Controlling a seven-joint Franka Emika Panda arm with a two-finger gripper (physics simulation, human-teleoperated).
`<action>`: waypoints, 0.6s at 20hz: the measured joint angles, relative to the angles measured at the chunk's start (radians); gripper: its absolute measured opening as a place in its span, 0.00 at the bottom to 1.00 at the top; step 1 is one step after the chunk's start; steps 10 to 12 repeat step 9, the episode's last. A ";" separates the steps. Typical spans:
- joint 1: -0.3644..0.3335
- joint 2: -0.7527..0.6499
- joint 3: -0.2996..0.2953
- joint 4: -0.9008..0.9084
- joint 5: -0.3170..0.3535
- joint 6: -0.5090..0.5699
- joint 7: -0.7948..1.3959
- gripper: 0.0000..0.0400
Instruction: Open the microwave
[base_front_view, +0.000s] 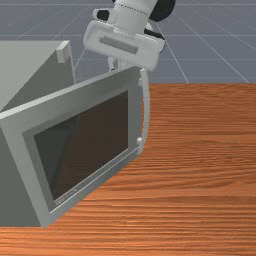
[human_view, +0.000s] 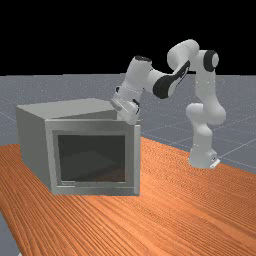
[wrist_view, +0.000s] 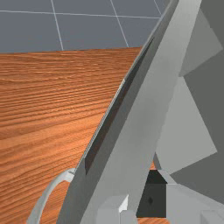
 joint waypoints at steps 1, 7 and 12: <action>0.002 0.022 0.014 0.031 0.007 -0.007 0.013 0.00; 0.013 0.175 0.072 0.263 0.052 -0.163 -0.031 0.00; 0.025 0.281 0.090 0.425 0.081 -0.255 -0.080 0.00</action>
